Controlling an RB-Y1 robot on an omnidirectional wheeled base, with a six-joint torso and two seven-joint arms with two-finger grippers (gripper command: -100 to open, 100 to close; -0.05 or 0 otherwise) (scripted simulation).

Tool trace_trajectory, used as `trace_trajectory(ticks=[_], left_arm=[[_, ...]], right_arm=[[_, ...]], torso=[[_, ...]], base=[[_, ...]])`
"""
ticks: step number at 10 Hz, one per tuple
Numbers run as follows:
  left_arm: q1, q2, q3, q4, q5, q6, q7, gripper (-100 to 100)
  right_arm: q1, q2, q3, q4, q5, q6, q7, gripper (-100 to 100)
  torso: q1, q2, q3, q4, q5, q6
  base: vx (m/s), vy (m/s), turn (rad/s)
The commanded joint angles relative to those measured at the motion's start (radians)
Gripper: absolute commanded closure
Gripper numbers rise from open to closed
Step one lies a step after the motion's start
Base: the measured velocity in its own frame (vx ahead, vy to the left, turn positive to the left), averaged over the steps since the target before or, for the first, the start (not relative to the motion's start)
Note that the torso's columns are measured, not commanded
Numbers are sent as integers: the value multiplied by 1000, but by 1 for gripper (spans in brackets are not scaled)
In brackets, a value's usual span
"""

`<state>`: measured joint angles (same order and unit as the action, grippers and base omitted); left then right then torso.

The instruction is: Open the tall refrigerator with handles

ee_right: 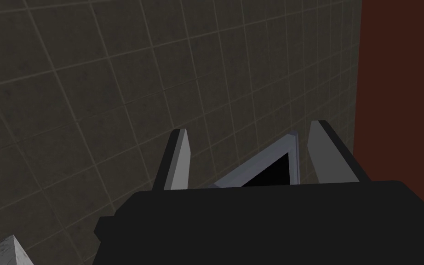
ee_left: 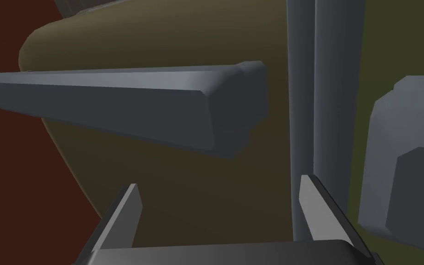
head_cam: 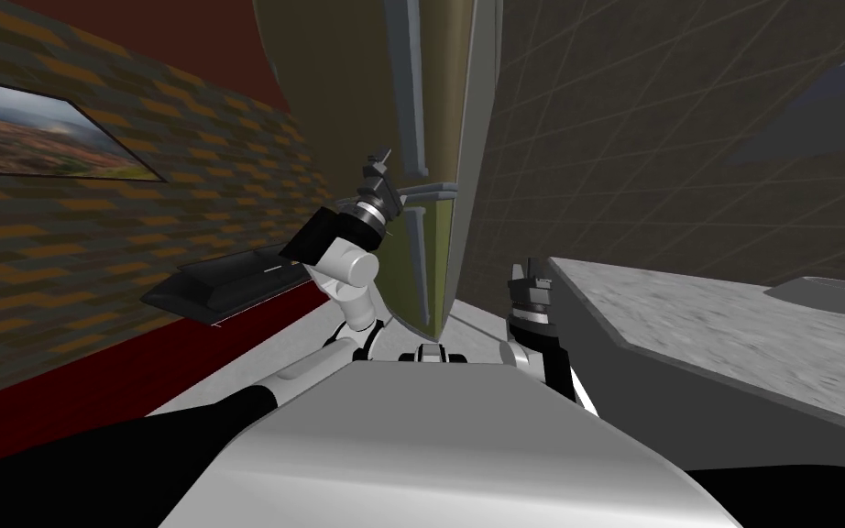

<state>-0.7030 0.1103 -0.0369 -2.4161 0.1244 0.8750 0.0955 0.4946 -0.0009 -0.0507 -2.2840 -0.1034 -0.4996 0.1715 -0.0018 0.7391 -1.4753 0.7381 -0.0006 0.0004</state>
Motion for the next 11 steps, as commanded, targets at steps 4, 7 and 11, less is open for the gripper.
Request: trace_trajectory(ticks=[4, 7, 11], left_arm=[[-85, 6, 29, -1, 1, 80, 10, -100], [-28, 2, 12, -1, -1, 24, 2, 100], [-38, -15, -6, -42, 26, 63, 18, 100]], right_arm=[[0, 0, 0, 0, 0, 0, 0, 0], [0, -1, 0, 0, 0, 0, 0, 0], [0, -1, -1, 0, 0, 0, 0, 0]], torso=[[4, -3, -2, -1, 1, -1], [2, 1, 1, -1, 1, 0], [7, 4, 3, 4, 0, 1]], base=[[56, -25, 10], [-22, 15, -5], [-58, 132, -45]])
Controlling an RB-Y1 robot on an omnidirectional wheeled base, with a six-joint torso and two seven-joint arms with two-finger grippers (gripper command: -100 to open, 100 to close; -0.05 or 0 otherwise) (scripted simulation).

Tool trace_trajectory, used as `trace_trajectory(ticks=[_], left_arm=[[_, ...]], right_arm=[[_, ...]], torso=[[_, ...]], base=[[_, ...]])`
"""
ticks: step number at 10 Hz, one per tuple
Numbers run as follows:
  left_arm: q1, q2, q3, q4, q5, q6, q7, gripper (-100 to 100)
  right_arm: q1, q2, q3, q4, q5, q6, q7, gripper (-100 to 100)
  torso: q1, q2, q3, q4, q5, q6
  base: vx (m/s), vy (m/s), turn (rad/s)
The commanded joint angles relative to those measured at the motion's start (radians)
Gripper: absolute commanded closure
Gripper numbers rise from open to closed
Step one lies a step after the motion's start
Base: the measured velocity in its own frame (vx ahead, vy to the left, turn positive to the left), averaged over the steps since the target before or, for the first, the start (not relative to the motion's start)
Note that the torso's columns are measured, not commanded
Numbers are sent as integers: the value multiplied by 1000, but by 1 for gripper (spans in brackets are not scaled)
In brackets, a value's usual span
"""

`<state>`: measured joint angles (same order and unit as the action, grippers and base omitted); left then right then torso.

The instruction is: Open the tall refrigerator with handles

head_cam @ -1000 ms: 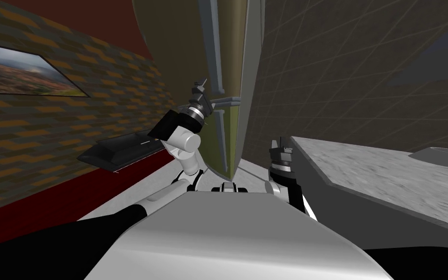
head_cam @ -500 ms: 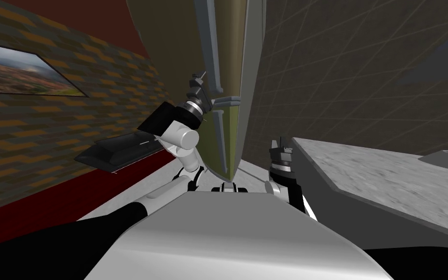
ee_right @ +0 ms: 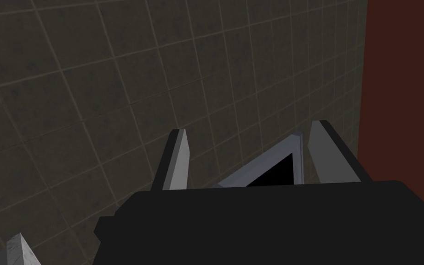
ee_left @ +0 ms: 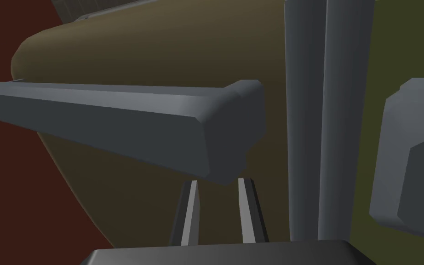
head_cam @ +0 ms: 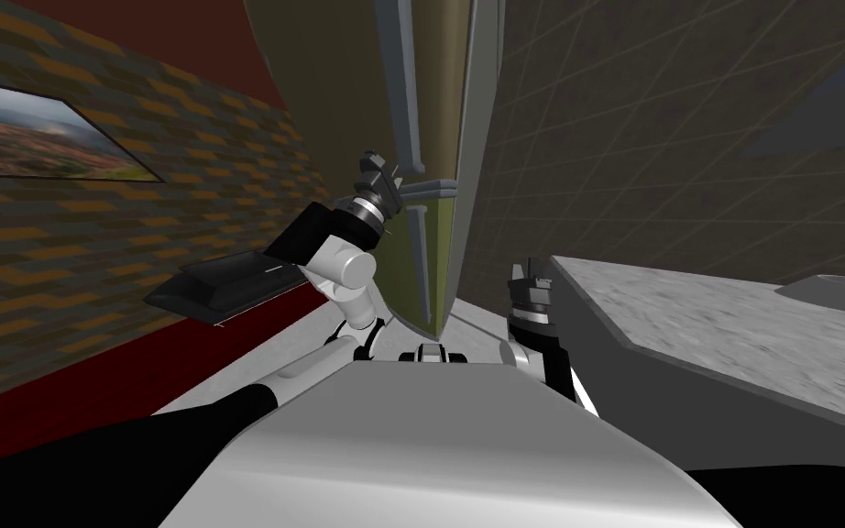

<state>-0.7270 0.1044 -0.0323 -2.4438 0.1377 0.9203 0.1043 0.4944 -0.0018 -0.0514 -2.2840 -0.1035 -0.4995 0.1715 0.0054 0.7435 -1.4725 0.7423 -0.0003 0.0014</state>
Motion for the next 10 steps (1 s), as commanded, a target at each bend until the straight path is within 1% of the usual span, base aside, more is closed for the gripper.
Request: trace_trajectory(ticks=[1, 3, 4, 8, 9, 10], left_arm=[[-24, -17, -17, -34, 28, 41, 18, 100], [-45, -33, -32, -73, 59, 87, 35, 100], [-56, -41, -39, -93, 74, 110, 44, 100], [-97, -72, -67, -171, 135, 202, 79, 100], [-75, -73, -85, -156, 121, 193, 71, 100], [-76, -74, -99, -160, 141, 194, 82, 100]], right_arm=[[0, 0, 0, 0, 0, 0, 0, 0], [0, 0, 0, 0, 0, 0, 0, 0], [0, 0, 0, 0, 0, 0, 0, 0], [0, 0, 0, 0, 0, 0, 0, 0], [0, 0, 0, 0, 0, 0, 0, 0], [0, 0, 0, 0, 0, 0, 0, 0]], torso=[[3, 2, 0, 2, 3, -3], [13, 0, -4, 4, 9, -7], [13, 0, -4, 4, 9, -7], [2, -9, -11, 1, 5, -4], [0, -9, -11, 0, 4, -4], [-8, -12, -14, -2, 2, -4]], base=[[-33, 320, -69], [-82, 363, -67], [-96, 331, -56], [-53, 344, -61], [-32, 141, -36], [-35, 190, -97]])
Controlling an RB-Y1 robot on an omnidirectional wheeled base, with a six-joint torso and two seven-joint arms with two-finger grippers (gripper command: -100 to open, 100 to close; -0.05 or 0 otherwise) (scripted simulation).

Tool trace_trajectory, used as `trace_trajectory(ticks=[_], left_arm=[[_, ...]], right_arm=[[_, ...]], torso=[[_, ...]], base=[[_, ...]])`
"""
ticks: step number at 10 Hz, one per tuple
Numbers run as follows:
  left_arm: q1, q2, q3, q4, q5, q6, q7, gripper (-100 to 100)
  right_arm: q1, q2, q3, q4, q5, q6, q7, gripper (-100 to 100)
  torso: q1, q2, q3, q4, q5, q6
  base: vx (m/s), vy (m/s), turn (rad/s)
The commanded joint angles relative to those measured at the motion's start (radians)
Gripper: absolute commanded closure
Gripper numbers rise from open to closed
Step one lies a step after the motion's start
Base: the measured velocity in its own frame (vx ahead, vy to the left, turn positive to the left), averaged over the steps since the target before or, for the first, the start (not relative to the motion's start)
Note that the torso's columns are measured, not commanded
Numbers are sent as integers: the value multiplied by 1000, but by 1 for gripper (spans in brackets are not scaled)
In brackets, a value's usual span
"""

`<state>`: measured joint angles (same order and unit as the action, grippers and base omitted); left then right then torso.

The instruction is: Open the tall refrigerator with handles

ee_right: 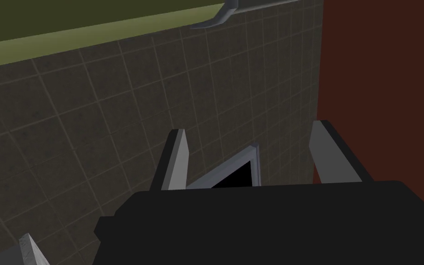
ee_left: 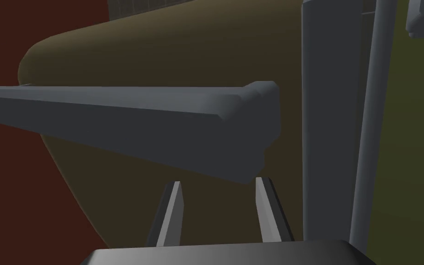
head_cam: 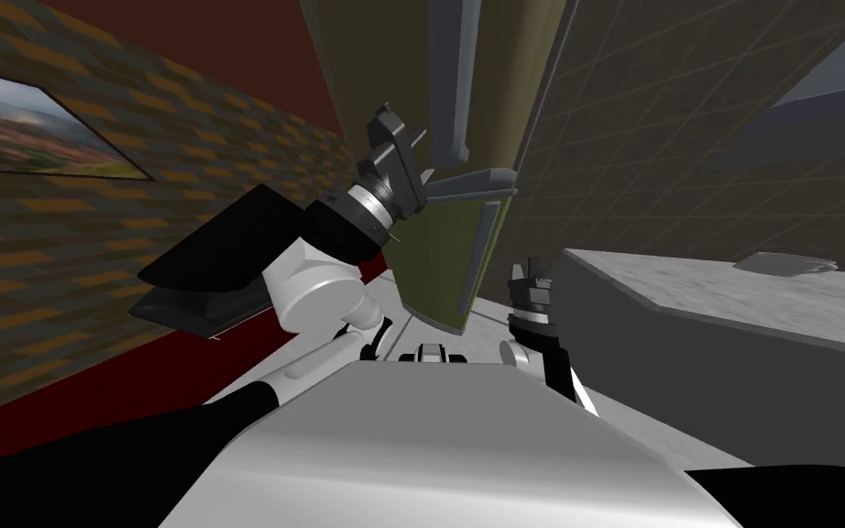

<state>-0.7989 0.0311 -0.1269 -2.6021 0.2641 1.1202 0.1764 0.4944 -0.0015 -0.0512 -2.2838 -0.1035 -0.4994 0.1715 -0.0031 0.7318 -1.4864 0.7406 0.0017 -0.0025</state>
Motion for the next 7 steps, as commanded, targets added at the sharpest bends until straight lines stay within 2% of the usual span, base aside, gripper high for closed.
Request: trace_trajectory(ticks=[1, 3, 7], left_arm=[[-9, -1, -9, -3, 28, -11, 20, 100], [-18, -3, -18, -5, 56, -22, 41, 100], [-27, -4, -26, -8, 85, -33, 61, 100]], right_arm=[[0, 0, 0, 0, 0, 0, 0, 0], [0, 0, 0, 0, 0, 0, 0, 0], [0, 0, 0, 0, 0, 0, 0, 0]], torso=[[4, 1, 1, 1, -1, 2], [22, 5, 4, 2, 8, -2], [14, -2, -2, -1, 4, 0]], base=[[-37, 339, -158], [-26, 360, -145], [-43, 263, -73]])
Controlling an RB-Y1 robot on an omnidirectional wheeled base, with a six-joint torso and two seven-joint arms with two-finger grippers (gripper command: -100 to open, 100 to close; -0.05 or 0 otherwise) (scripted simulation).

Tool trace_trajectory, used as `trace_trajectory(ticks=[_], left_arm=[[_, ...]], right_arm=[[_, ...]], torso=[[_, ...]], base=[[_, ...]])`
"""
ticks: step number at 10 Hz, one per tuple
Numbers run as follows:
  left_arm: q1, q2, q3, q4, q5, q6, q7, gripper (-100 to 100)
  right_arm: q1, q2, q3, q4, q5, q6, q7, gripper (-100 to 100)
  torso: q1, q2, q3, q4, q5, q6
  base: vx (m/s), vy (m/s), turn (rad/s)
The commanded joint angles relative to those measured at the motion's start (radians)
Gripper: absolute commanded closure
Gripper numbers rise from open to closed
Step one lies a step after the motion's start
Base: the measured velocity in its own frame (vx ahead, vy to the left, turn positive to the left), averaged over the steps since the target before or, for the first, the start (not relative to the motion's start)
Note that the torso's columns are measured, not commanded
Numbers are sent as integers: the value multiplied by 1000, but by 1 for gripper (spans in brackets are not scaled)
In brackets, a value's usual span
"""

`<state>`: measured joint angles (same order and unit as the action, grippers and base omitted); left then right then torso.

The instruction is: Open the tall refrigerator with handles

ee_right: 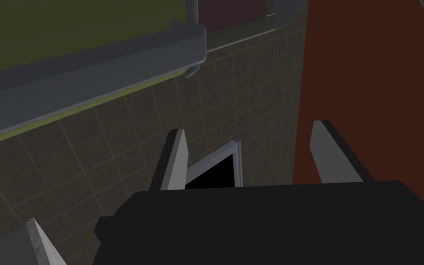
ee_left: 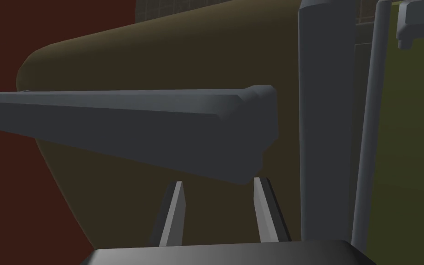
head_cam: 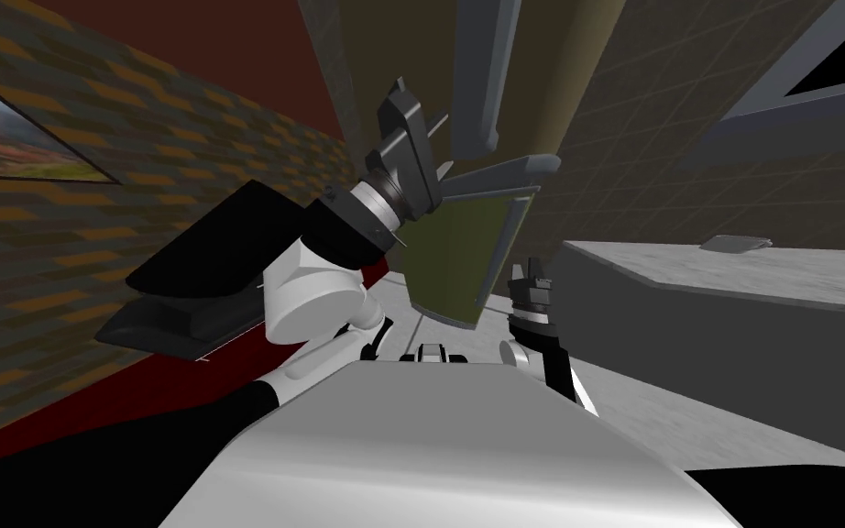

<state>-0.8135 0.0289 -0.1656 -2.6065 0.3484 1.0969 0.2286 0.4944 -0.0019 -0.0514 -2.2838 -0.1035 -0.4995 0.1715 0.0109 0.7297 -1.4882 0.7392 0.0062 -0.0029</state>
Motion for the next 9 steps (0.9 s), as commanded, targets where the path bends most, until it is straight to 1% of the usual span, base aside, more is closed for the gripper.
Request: trace_trajectory(ticks=[1, 2, 3, 5, 6, 7, 8, 9], left_arm=[[-16, -3, 8, -5, 14, -15, 19, 100], [-21, -3, 3, -6, 28, -20, 30, 100], [-21, -3, 3, -6, 28, -20, 30, 100], [-30, -5, -5, -9, 57, -31, 50, 100], [-28, -7, -18, -10, 48, -8, 46, 100], [-25, 33, -20, -11, 103, -54, 49, 100], [-25, 33, -20, -11, 134, -67, 49, 100], [-25, 33, -20, -11, 155, -67, 49, 100]], right_arm=[[0, 0, 0, 0, 0, 0, 0, 0], [0, 0, 0, 0, 0, 0, 0, 0], [0, 0, 0, 0, 0, 0, 0, 0], [0, 0, 0, 0, 0, 0, 0, 0], [0, 0, 0, 0, 0, 0, 0, 0], [0, 0, 0, 0, 0, 0, 0, 0], [0, 0, 0, 0, 0, 0, 0, 0], [0, 0, 0, 0, 0, 0, 0, 0]], torso=[[-4, -1, -1, -1, 0, -1], [-5, -2, -2, -1, -1, 0], [0, 0, 0, 0, 0, 0], [-1, 1, 1, 0, 0, 0], [1, 1, 1, 0, 0, 0], [-9, 1, 1, -1, -2, 0], [-12, -2, -1, -1, -4, 0], [-11, -3, -2, -2, -4, 2]], base=[[-29, 216, -70], [-36, 302, -127], [-31, 270, -61], [-32, 287, -95], [-16, 160, -54], [15, 105, 267], [55, 119, 201], [38, 66, -8]])
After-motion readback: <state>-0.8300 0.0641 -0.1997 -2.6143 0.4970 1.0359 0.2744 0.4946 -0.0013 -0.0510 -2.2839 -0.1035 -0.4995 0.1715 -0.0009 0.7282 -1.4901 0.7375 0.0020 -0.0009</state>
